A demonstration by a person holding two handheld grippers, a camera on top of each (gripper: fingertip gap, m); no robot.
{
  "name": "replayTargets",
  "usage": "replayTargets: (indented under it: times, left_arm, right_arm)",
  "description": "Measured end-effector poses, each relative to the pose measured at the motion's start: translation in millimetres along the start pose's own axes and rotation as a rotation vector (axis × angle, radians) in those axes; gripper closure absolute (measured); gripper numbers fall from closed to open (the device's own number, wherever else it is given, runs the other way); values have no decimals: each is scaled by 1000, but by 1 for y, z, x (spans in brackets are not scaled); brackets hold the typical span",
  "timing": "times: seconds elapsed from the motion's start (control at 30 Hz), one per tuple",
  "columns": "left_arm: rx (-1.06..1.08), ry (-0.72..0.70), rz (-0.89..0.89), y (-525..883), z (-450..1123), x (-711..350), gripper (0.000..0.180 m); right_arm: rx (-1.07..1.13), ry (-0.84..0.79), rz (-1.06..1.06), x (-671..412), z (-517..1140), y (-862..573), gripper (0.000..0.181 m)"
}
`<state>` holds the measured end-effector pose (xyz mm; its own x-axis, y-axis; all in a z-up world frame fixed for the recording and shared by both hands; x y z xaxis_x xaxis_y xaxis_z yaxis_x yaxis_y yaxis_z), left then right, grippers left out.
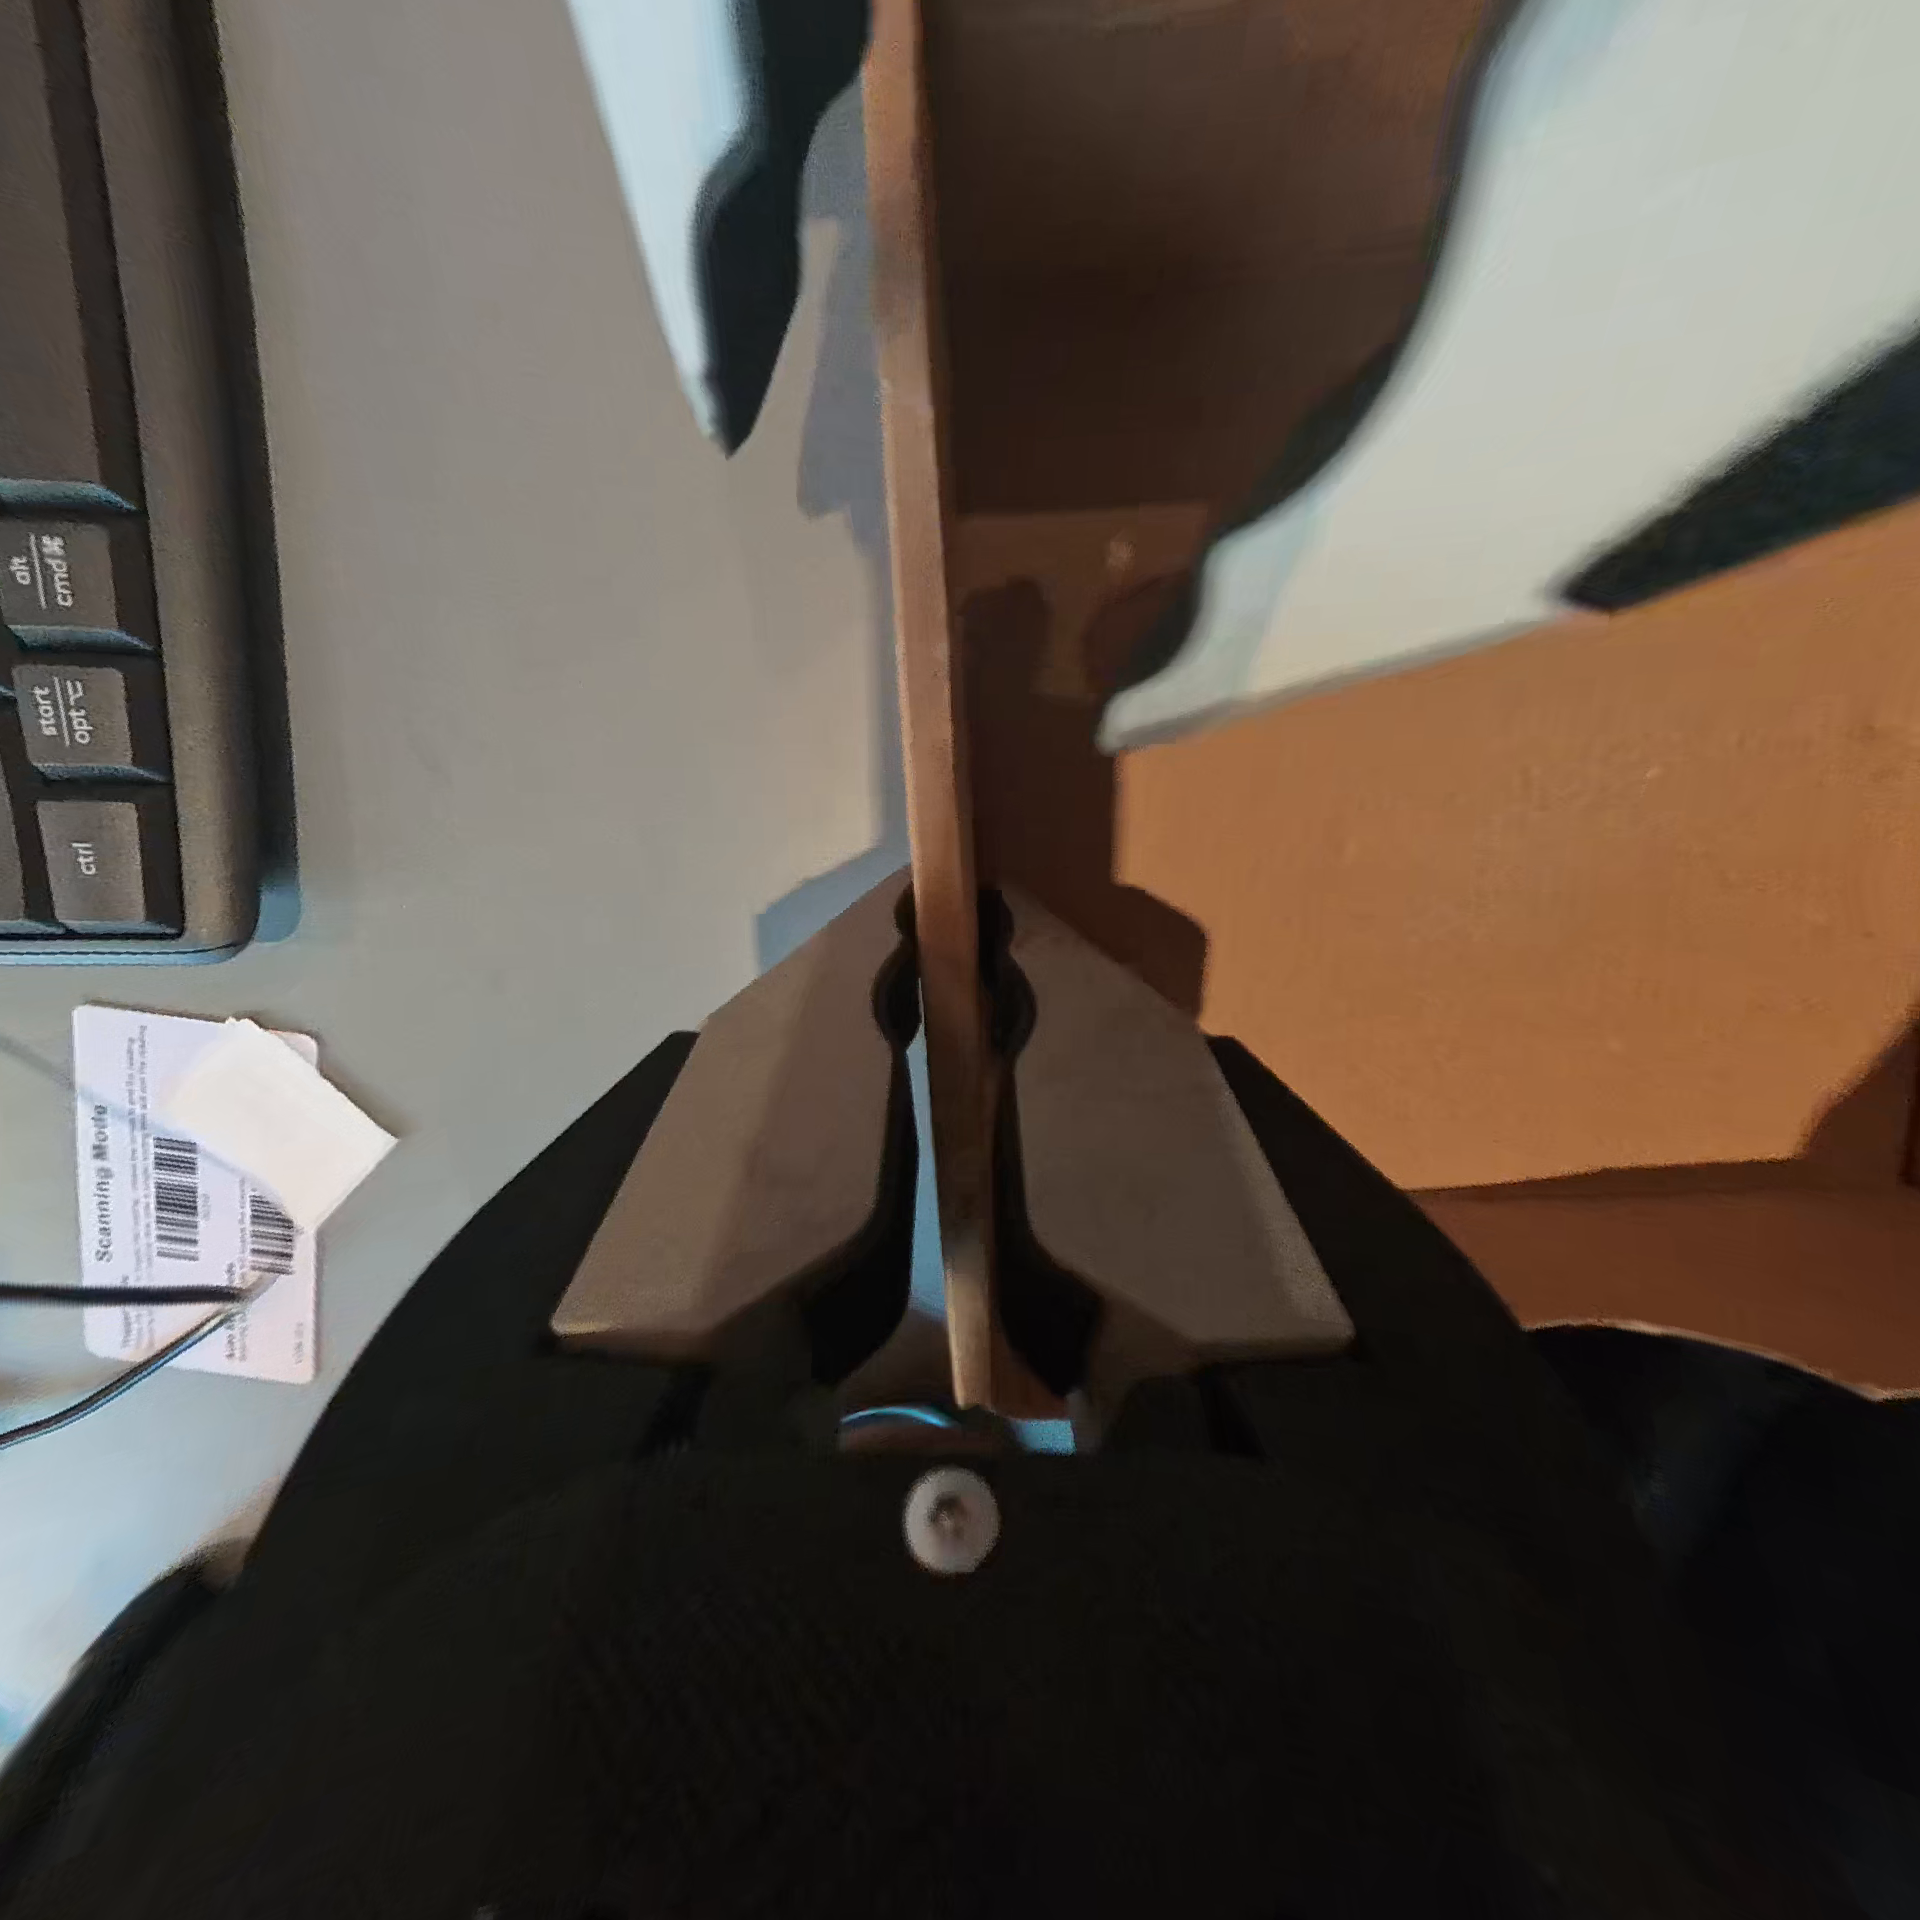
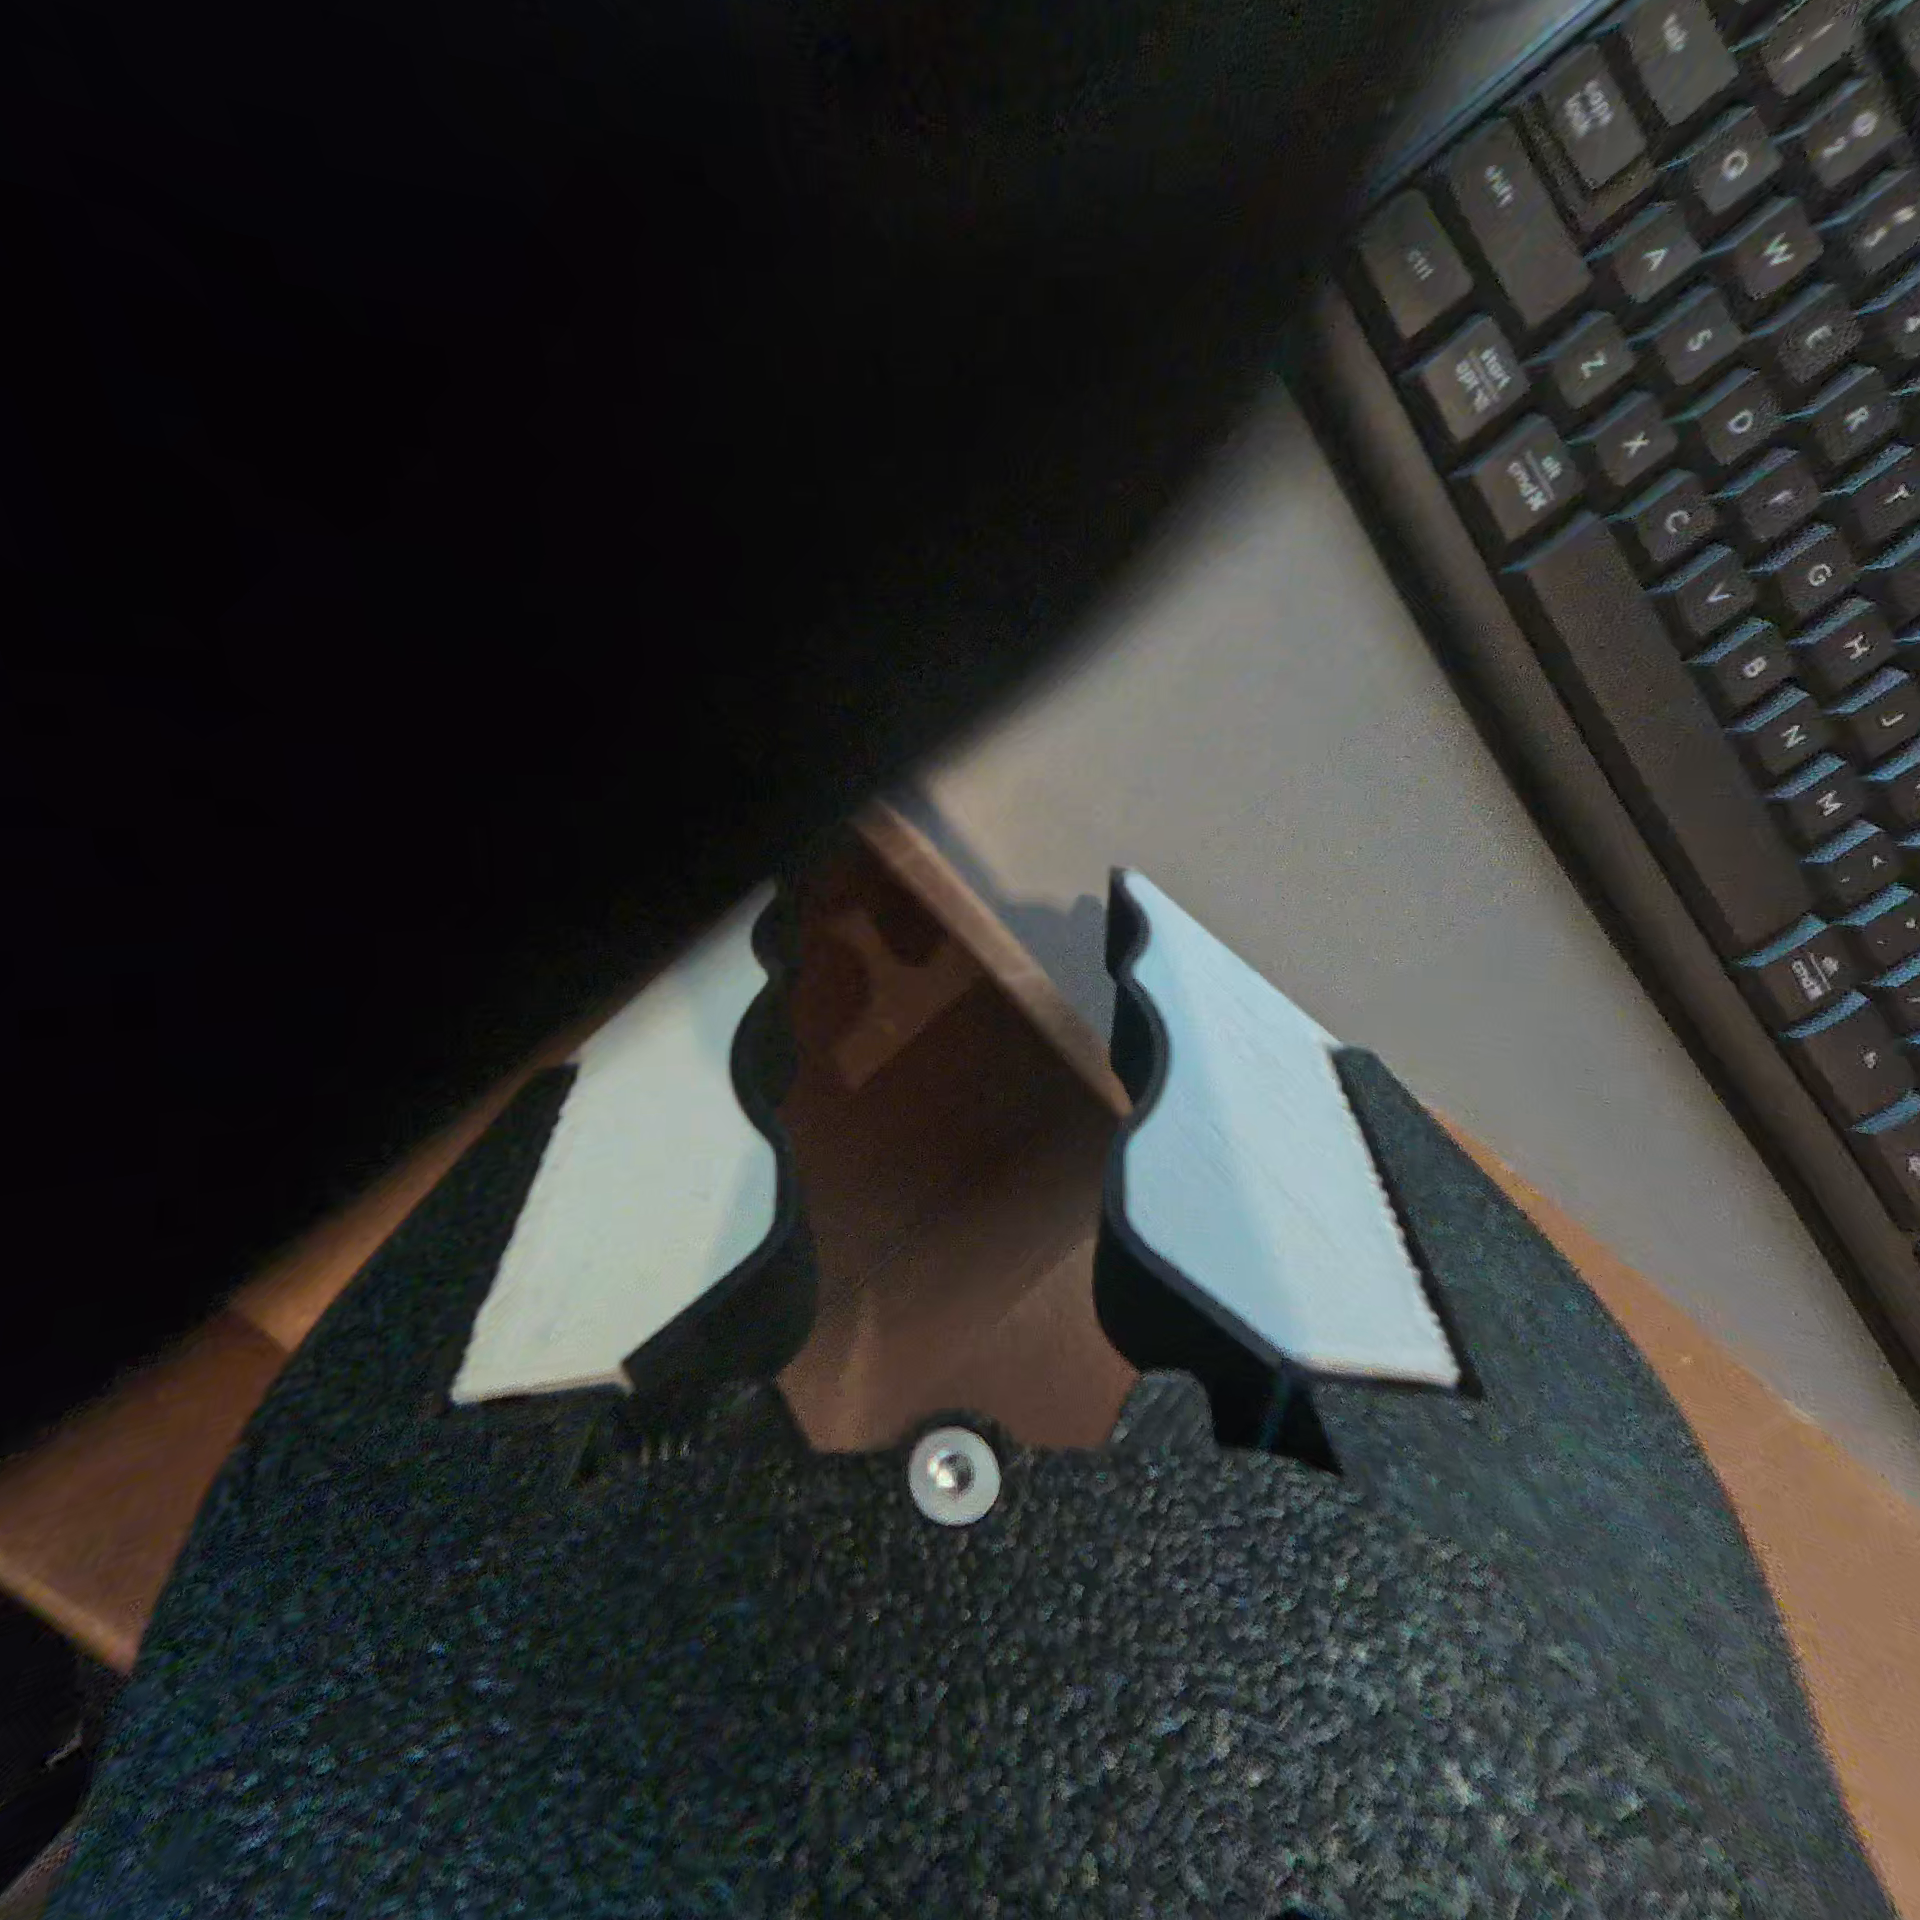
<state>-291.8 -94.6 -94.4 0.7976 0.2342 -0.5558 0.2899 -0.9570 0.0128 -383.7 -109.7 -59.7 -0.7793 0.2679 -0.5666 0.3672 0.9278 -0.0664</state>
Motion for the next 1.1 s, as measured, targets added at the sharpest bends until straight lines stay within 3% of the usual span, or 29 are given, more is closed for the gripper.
replayTargets:
  times: [0.1, 0.23, 0.33, 0.53, 0.57, 0.63, 0.83, 1.0, 1.1]
  left_arm:
    - [-8, -64, -3, -5, -3, 6, 173]
    - [-23, -128, -36, -5, -8, 14, 172]
    - [-33, -132, 3, -9, -7, 17, 172]
    - [-96, -90, -34, -5, -8, 18, 174]
    - [-108, -82, -61, -5, -8, 17, 174]
    - [-126, -73, -123, -5, -6, 16, 174]
    - [-175, -87, -210, -10, -6, 15, 173]
    - [-106, -98, -324, -22, -12, 17, 169]
    - [-27, -156, -360, -29, -26, 19, 158]
  right_arm:
    - [-27, 8, 61, 0, 13, -11, 114]
    - [-99, 23, 24, 4, 18, -7, 119]
    - [-69, 88, -78, 1, 25, -6, 135]
    - [-120, 114, -89, -5, 27, -10, 146]
    - [-138, 117, -42, -5, 23, -12, 150]
    - [-89, 84, 61, -9, 6, -23, 137]
    - [201, -255, 341, -14, -112, -37, 132]
    - [573, -432, 710, 79, -208, -22, 136]
    - [615, -454, 942, 152, -228, -9, 137]
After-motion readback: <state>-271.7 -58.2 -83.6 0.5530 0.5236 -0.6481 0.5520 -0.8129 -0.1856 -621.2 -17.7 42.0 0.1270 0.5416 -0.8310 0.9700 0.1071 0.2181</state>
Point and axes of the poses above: each gripper's, where its closed fingertips meet, z out along the fingers, x out of its underside, y = z × x across the jaws, the point moved 8 cm from there along -z, back along the fingers, and after that the axes turned 10 degrees about -y, right-handed, at the moved point
